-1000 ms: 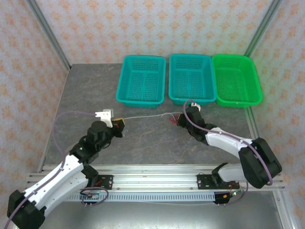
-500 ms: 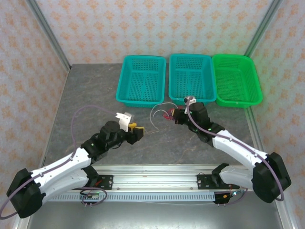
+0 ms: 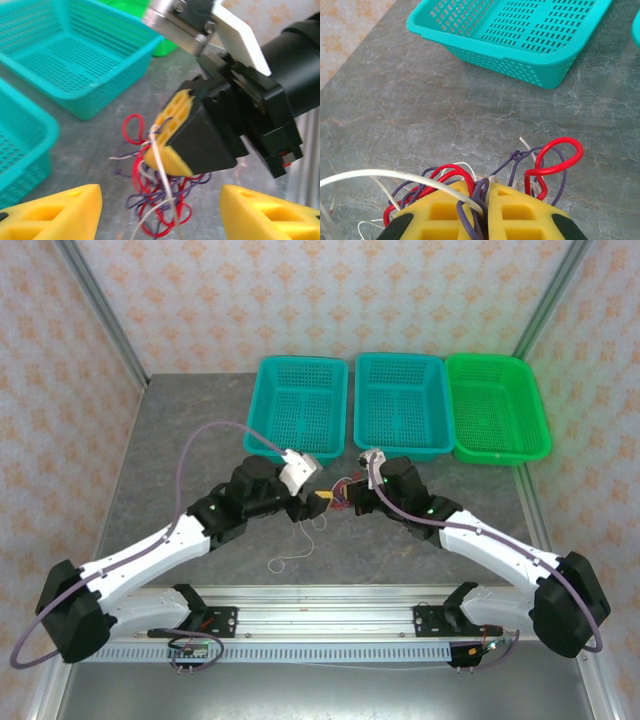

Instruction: Untangle the cables

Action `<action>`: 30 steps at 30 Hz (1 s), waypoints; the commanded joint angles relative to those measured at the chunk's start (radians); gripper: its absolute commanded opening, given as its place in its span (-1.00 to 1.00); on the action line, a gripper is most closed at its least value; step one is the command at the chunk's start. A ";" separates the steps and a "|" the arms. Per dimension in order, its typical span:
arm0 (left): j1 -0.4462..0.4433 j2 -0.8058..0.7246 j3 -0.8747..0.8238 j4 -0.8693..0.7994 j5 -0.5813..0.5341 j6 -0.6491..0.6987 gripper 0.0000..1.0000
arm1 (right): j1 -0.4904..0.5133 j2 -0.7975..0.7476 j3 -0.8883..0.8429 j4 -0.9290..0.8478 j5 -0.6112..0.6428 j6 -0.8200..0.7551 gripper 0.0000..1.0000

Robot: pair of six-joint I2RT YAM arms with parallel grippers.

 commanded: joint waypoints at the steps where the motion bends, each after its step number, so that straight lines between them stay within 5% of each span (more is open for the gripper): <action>1: -0.004 0.063 0.045 0.046 0.169 -0.033 0.28 | 0.006 0.000 0.026 -0.016 -0.003 -0.026 -1.00; 7: -0.004 0.159 0.045 0.133 0.116 -0.110 -0.03 | 0.007 -0.006 0.019 -0.018 -0.020 -0.013 -1.00; 13: -0.005 0.213 0.067 0.162 0.088 -0.145 -1.00 | 0.008 -0.018 -0.004 0.020 -0.009 -0.007 -1.00; 17: -0.002 0.157 0.037 0.207 0.053 -0.179 -1.00 | 0.008 -0.011 -0.027 0.021 0.092 -0.006 -0.80; 24: -0.004 -0.032 -0.029 0.205 -0.036 -0.225 -1.00 | 0.007 0.053 -0.093 0.020 0.489 0.102 -0.54; 30: -0.004 -0.189 -0.078 0.165 -0.112 -0.248 -1.00 | -0.035 0.135 -0.120 0.024 0.550 0.214 -0.43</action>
